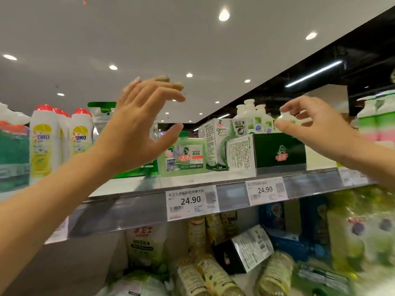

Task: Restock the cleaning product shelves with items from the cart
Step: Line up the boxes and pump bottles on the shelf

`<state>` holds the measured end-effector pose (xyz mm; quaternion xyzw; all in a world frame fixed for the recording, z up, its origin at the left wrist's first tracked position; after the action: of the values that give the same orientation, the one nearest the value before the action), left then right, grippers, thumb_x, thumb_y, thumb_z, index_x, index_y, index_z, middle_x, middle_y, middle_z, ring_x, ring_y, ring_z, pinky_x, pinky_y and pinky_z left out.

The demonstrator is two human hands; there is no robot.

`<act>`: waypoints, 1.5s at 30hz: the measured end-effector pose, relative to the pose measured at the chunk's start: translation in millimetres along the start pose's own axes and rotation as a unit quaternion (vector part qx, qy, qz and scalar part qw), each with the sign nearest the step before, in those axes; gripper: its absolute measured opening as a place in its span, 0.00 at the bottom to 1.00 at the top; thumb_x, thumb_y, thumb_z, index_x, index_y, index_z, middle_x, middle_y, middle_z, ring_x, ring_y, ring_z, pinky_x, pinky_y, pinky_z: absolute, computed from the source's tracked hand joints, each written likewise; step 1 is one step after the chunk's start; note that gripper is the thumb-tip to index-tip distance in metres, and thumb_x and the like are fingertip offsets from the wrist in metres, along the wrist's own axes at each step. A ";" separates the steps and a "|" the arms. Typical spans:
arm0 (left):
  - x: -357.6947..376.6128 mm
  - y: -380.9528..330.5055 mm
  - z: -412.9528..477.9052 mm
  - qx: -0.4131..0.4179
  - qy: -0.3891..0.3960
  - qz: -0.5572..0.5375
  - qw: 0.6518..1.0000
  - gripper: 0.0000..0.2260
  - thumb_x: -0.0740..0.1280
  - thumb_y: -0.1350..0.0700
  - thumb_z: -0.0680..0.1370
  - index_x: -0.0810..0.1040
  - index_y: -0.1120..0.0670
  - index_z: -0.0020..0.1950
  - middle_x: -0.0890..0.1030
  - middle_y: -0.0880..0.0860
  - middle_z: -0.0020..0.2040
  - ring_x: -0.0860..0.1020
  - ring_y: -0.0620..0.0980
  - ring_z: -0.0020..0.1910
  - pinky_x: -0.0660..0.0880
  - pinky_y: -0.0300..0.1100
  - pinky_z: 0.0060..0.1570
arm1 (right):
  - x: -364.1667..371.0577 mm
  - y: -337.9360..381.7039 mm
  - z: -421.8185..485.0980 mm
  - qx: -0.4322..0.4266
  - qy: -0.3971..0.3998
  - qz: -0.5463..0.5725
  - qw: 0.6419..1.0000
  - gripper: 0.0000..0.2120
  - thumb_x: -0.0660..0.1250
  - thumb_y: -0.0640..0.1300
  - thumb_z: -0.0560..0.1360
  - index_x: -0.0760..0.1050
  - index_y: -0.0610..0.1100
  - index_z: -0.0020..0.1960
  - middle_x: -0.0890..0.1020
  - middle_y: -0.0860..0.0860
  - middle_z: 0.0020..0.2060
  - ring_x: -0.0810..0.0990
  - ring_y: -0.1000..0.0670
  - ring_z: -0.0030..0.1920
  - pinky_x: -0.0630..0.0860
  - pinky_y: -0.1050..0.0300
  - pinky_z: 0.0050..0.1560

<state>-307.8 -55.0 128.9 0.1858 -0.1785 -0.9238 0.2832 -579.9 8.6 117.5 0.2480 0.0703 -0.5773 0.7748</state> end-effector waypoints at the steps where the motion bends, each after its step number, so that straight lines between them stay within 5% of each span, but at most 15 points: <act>1: -4.5 -17.2 4.6 0.030 -0.020 -0.007 0.999 0.14 0.63 0.49 0.77 0.73 0.53 0.61 0.74 0.52 0.66 0.67 0.49 0.69 0.62 0.54 0.71 | -0.6 -13.1 -0.8 0.012 0.005 -0.005 1.000 0.19 0.67 0.51 0.76 0.71 0.46 0.65 0.71 0.48 0.61 0.70 0.51 0.58 0.68 0.55 0.55; 5: 20.1 -66.1 24.9 -0.053 0.048 -0.135 0.988 0.10 0.61 0.50 0.79 0.74 0.49 0.58 0.71 0.43 0.64 0.70 0.41 0.64 0.68 0.33 0.65 | 5.4 -56.7 -0.1 0.050 0.058 0.020 0.997 0.20 0.64 0.54 0.77 0.66 0.54 0.68 0.68 0.46 0.68 0.69 0.50 0.59 0.69 0.54 0.53; 8: 74.0 -66.7 29.1 -0.220 0.178 -0.171 0.944 0.16 0.64 0.48 0.79 0.69 0.47 0.66 0.70 0.44 0.67 0.73 0.43 0.61 0.73 0.38 0.61 | 11.5 -75.0 0.4 0.044 0.115 0.048 0.991 0.21 0.61 0.55 0.78 0.63 0.60 0.70 0.68 0.47 0.69 0.71 0.51 0.54 0.67 0.64 0.41; 12: 136.2 -62.3 25.3 -0.389 0.321 -0.152 0.850 0.32 0.60 0.39 0.78 0.56 0.53 0.76 0.68 0.52 0.72 0.71 0.45 0.55 0.69 0.39 0.52 | 15.8 -93.4 6.4 0.018 0.183 0.041 0.982 0.29 0.57 0.63 0.74 0.55 0.61 0.73 0.74 0.46 0.66 0.73 0.51 0.55 0.69 0.57 0.47; 18: 172.0 -60.0 20.3 -0.465 0.383 -0.092 0.793 0.37 0.48 0.28 0.72 0.73 0.53 0.67 0.79 0.51 0.60 0.77 0.49 0.54 0.74 0.46 0.58 | 40.3 -98.7 13.4 -0.054 0.291 0.014 0.955 0.38 0.49 0.69 0.68 0.52 0.57 0.75 0.82 0.49 0.53 0.79 0.55 0.50 0.71 0.64 0.47; 21: 174.0 -63.8 17.8 -0.456 0.358 -0.097 0.809 0.32 0.47 0.34 0.78 0.78 0.55 0.59 0.82 0.53 0.54 0.79 0.50 0.52 0.75 0.44 0.56 | 46.5 -91.8 15.7 -0.086 0.296 0.043 0.950 0.32 0.49 0.68 0.69 0.57 0.57 0.70 0.81 0.55 0.44 0.80 0.61 0.43 0.74 0.68 0.44; 25: 173.6 -61.8 18.0 -0.456 0.324 -0.088 0.824 0.31 0.48 0.37 0.80 0.79 0.59 0.57 0.83 0.57 0.53 0.81 0.53 0.52 0.77 0.47 0.56 | 48.9 -89.3 18.9 -0.108 0.288 0.060 0.950 0.34 0.49 0.68 0.70 0.59 0.53 0.71 0.84 0.50 0.50 0.82 0.51 0.50 0.77 0.50 0.56; 28: 169.7 -59.8 25.8 -0.461 0.277 -0.089 0.838 0.31 0.51 0.38 0.80 0.80 0.61 0.55 0.83 0.60 0.51 0.81 0.56 0.48 0.77 0.48 0.54 | 45.3 -89.8 28.2 -0.099 0.264 0.086 0.956 0.31 0.51 0.67 0.70 0.63 0.54 0.67 0.82 0.56 0.50 0.80 0.56 0.49 0.76 0.59 0.49; 31: 157.5 -61.0 38.1 -0.460 0.212 -0.096 0.857 0.28 0.55 0.37 0.79 0.82 0.59 0.53 0.83 0.59 0.47 0.80 0.57 0.46 0.77 0.43 0.45 | 37.8 -89.6 41.3 -0.087 0.246 0.143 0.955 0.30 0.54 0.66 0.70 0.68 0.51 0.65 0.82 0.52 0.50 0.81 0.51 0.48 0.79 0.55 0.44; 33: 150.0 -65.5 46.2 -0.441 0.171 -0.130 0.871 0.25 0.57 0.36 0.78 0.83 0.54 0.50 0.84 0.57 0.48 0.81 0.58 0.50 0.78 0.45 0.49 | 27.4 -86.4 50.7 -0.082 0.218 0.190 0.954 0.27 0.56 0.63 0.74 0.71 0.46 0.65 0.82 0.50 0.48 0.83 0.50 0.46 0.81 0.55 0.41; 35: 141.0 -71.9 54.5 -0.403 0.126 -0.162 0.892 0.23 0.57 0.32 0.76 0.83 0.48 0.46 0.85 0.51 0.46 0.82 0.53 0.50 0.79 0.48 0.50 | 15.0 -82.4 60.0 -0.065 0.178 0.252 0.949 0.19 0.58 0.58 0.77 0.75 0.44 0.56 0.83 0.52 0.41 0.83 0.54 0.39 0.79 0.61 0.35; 37: 131.3 -78.3 61.2 -0.365 0.082 -0.193 0.907 0.20 0.58 0.31 0.74 0.82 0.43 0.43 0.85 0.42 0.42 0.81 0.39 0.45 0.79 0.36 0.43 | 8.0 -77.8 69.7 -0.041 0.164 0.294 0.941 0.15 0.59 0.56 0.79 0.76 0.45 0.45 0.83 0.53 0.34 0.82 0.54 0.34 0.76 0.60 0.34; 40: 129.4 -81.5 68.1 -0.328 0.070 -0.235 0.912 0.16 0.63 0.33 0.73 0.81 0.42 0.51 0.84 0.39 0.46 0.80 0.34 0.47 0.76 0.28 0.42 | 3.4 -70.6 82.9 -0.003 0.185 0.327 0.927 0.17 0.58 0.55 0.80 0.74 0.46 0.40 0.80 0.53 0.27 0.79 0.52 0.33 0.75 0.55 0.39; 42: 135.2 -78.8 71.0 -0.317 0.098 -0.220 0.917 0.24 0.66 0.32 0.70 0.77 0.44 0.60 0.82 0.39 0.52 0.78 0.34 0.52 0.75 0.29 0.47 | 4.7 -65.8 89.9 0.011 0.215 0.324 0.921 0.16 0.57 0.54 0.80 0.73 0.46 0.39 0.79 0.53 0.26 0.78 0.51 0.34 0.74 0.54 0.40; 45: 145.4 -60.0 69.3 -0.367 0.123 -0.213 0.897 0.39 0.67 0.32 0.64 0.67 0.50 0.71 0.75 0.46 0.66 0.74 0.43 0.63 0.74 0.44 0.62 | 20.3 -66.3 94.0 0.046 0.259 0.317 0.911 0.14 0.56 0.51 0.81 0.72 0.47 0.40 0.78 0.52 0.30 0.78 0.50 0.36 0.74 0.52 0.40</act>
<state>-478.0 -78.6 127.7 0.2146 0.2537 -0.9316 0.1475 -651.6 -66.6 170.9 0.4332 0.1592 -0.2197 0.8595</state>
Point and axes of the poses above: each hand's wrist, its own z-axis towards the middle knuckle, its own x-axis out of the palm, y = z × x, the point moved 8 cm from there along z, towards the middle knuckle
